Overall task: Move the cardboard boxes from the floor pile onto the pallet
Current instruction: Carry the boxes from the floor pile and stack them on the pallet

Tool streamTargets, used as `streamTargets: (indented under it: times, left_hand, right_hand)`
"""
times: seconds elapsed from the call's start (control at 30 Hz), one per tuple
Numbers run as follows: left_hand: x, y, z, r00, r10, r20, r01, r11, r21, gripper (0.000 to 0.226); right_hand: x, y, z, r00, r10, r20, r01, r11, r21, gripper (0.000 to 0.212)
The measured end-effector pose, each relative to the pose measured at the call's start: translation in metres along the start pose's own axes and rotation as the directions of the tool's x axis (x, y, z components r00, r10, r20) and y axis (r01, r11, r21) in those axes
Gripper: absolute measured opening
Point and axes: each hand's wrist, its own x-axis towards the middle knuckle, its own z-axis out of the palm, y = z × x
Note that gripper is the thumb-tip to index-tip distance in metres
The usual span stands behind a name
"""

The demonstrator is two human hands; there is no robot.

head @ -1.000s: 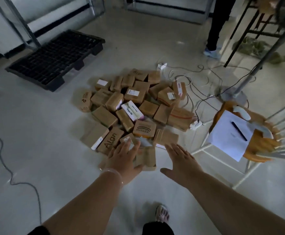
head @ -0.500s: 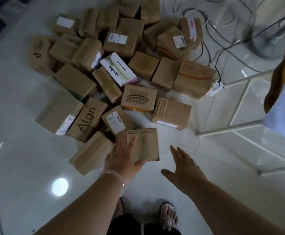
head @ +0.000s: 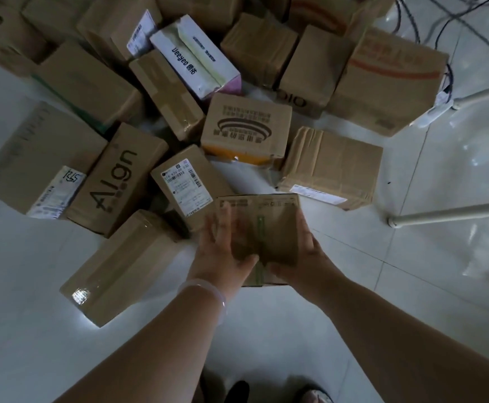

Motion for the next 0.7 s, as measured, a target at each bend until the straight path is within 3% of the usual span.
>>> streamTargets:
  times: [0.07,0.17,0.4,0.7]
  left_hand:
    - [0.004,-0.004,0.004,0.995,-0.098,0.014,0.098,0.992,-0.082,0.118]
    - [-0.003,-0.003,-0.001,0.983,-0.173,0.066,0.178,0.980,-0.088,0.118]
    - [-0.067,0.058,-0.067,0.994,-0.109,0.032,0.112,0.986,-0.125,0.118]
    - [-0.193,0.205,-0.255,0.987,-0.051,-0.150,0.009,0.962,-0.272,0.121]
  right_hand:
    - [0.002,0.001,0.007,1.000,0.001,-0.001,0.000,0.997,0.072,0.112]
    - [-0.007,0.001,0.013,0.999,0.023,0.022,-0.024,0.999,0.046,0.123]
    - [-0.093,-0.052,-0.039,0.992,0.062,-0.108,-0.062,0.998,0.000,0.131]
    - [-0.268,-0.225,-0.145,0.967,-0.114,-0.226,0.120,0.993,0.015,0.129]
